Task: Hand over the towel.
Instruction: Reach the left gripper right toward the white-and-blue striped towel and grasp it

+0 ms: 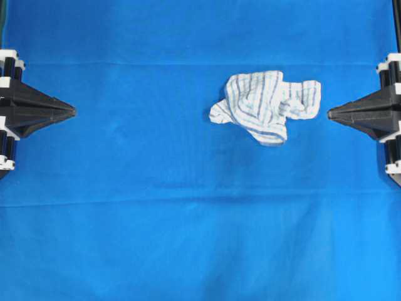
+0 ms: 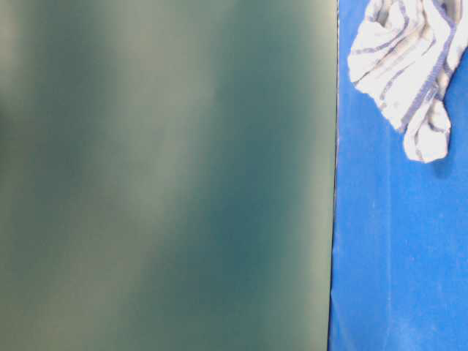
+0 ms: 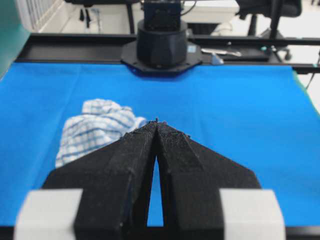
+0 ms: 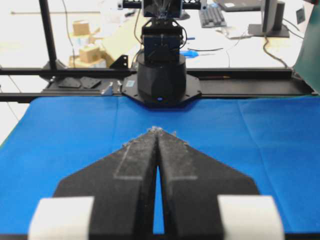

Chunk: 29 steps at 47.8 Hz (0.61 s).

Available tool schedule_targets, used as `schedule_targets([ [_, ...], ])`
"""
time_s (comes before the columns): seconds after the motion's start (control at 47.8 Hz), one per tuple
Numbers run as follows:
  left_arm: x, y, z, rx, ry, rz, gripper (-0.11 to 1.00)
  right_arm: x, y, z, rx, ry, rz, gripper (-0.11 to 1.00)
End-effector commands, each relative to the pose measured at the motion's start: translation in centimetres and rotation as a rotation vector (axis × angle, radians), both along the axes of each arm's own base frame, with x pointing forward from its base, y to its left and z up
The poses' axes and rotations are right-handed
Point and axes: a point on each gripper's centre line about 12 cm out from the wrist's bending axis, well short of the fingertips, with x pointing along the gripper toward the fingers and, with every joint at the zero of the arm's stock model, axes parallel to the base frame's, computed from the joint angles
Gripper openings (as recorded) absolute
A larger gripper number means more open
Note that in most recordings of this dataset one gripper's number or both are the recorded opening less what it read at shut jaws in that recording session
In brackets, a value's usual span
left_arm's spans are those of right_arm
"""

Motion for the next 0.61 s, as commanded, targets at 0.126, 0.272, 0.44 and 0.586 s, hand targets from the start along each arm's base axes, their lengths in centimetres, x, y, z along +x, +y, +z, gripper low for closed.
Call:
schedule_targets([
  [0.126,0.5,0.1,1.2,-0.007,-0.040,0.005,0.00,0.7,-0.1,1.5,0.006,-0.026,-0.005,0.00],
  [0.272,1.3,0.4,2.1,-0.004,-0.058,0.021,0.00,0.9,-0.1,1.5,0.005,-0.017,-0.003,0.00],
  [0.44,3.2,1.8,2.5,-0.003,-0.017,0.082,0.00,1.0,-0.1,1.3,0.003,-0.005,-0.003,0.00],
  [0.586,6.3,2.7,2.0,-0.005,0.051,0.107,0.05,1.0,-0.1,1.1,0.002,0.015,-0.005,0.00],
])
